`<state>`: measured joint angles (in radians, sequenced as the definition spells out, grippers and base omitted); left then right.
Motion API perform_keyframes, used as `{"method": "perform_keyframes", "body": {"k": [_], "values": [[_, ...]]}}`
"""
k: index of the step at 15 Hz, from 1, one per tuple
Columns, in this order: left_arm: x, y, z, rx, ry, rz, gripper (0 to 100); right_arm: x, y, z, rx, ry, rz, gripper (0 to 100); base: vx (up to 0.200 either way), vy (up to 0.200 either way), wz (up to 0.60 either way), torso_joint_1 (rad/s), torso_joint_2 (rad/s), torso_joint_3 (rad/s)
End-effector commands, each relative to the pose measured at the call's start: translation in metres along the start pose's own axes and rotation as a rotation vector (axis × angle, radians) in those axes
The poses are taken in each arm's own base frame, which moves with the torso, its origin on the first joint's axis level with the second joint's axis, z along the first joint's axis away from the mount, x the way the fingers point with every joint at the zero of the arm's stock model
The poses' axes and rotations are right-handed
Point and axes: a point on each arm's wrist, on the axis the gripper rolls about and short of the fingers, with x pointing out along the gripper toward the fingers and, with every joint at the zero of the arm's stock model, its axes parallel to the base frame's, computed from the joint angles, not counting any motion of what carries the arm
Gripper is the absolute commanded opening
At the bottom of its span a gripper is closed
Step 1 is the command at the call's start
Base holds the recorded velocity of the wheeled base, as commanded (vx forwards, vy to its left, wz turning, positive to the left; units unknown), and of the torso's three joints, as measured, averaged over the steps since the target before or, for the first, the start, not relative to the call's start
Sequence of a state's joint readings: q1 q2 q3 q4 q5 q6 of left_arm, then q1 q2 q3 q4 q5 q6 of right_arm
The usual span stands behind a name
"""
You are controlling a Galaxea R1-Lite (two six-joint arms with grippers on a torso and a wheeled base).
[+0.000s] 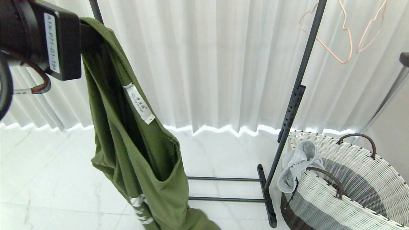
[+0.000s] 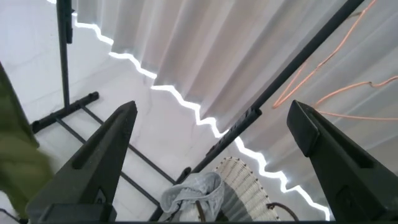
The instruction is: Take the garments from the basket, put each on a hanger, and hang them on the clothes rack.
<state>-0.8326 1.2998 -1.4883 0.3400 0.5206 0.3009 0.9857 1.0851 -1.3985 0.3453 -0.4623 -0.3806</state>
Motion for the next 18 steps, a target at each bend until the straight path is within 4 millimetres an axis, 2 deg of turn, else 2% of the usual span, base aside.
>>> {"method": "perform_keyframes", "body": {"k": [1,2,4,7,14,18], "values": [[0.005,-0.001,-0.001,0.005,0.013,0.007,0,0.002,-0.003,-0.004,-0.004,0.028,-0.039,100,0.000,0.000,0.00,0.000,0.00,0.000],[0.004,0.000,-0.001,0.003,0.012,0.010,0,0.010,-0.013,-0.018,-0.024,0.133,-0.178,100,0.000,0.000,0.00,0.000,0.00,0.000],[0.000,0.003,-0.001,-0.001,0.001,0.013,0,0.012,-0.032,-0.045,-0.071,0.303,-0.399,100,0.000,0.000,0.00,0.000,0.00,0.000],[-0.002,0.006,-0.001,-0.006,0.000,0.024,0,0.000,-0.049,-0.076,-0.108,0.488,-0.594,100,0.000,0.000,0.00,0.000,0.00,0.000],[-0.005,0.014,-0.002,0.045,0.001,0.055,0,-0.014,-0.043,-0.091,-0.054,0.506,-0.627,100,0.000,0.000,0.00,0.000,0.00,0.000],[-0.009,0.017,-0.002,0.040,-0.007,0.059,0,-0.019,-0.042,-0.090,-0.052,0.494,-0.633,100,0.000,0.000,0.00,0.000,0.00,0.000]]}}
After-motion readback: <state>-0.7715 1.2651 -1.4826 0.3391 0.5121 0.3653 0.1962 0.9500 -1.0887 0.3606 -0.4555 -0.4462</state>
